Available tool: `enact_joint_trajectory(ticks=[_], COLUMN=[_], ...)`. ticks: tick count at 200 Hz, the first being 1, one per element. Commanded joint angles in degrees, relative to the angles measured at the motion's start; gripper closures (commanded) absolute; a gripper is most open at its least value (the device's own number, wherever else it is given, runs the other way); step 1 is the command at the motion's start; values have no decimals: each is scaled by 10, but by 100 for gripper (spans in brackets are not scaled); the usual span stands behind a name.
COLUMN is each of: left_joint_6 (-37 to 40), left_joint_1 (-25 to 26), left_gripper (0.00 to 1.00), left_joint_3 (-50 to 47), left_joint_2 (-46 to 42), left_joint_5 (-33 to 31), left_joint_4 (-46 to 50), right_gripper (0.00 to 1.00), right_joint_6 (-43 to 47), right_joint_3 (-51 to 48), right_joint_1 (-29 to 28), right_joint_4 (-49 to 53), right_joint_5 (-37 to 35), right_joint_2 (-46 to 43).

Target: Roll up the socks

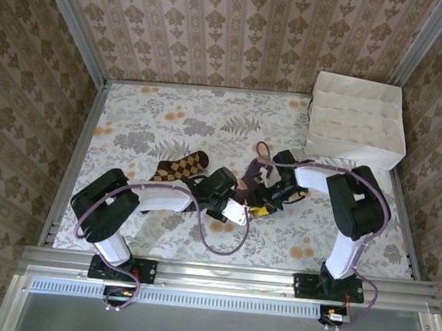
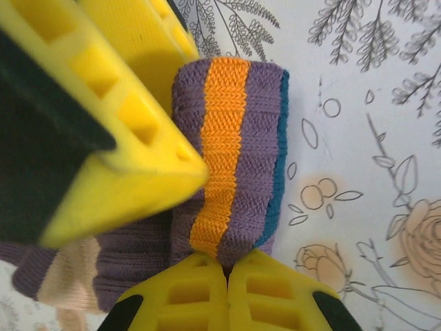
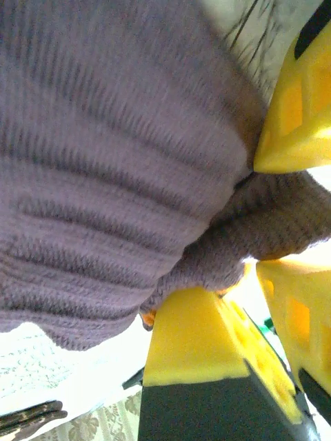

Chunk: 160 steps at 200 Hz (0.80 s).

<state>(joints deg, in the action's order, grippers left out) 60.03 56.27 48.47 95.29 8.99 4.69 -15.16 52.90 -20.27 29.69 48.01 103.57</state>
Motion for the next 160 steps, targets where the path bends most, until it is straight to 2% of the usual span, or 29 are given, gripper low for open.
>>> enact_joint_trajectory(ticks=[1, 42, 99, 130, 160], left_joint_6=[-55, -121, -208, -220, -222], left_joint_1=[6, -28, -100, -128, -136], left_gripper=[100, 100, 100, 100, 100], left_joint_3=[17, 84, 167, 227, 265], left_joint_2=[29, 50, 105, 158, 193], left_joint_5=[52, 135, 259, 329, 346], left_joint_4=[146, 224, 303, 375, 412], right_gripper=[59, 59, 61, 63, 59], right_joint_6=[-6, -12, -28, 41, 102], right_joint_3=[-31, -95, -239, -280, -304], right_joint_1=[11, 16, 5, -62, -155], right_joint_4=[-25, -102, -252, -246, -264], right_joint_5=[-35, -90, -178, -255, -350], right_joint_2=[-44, -170, -414, -518, -569])
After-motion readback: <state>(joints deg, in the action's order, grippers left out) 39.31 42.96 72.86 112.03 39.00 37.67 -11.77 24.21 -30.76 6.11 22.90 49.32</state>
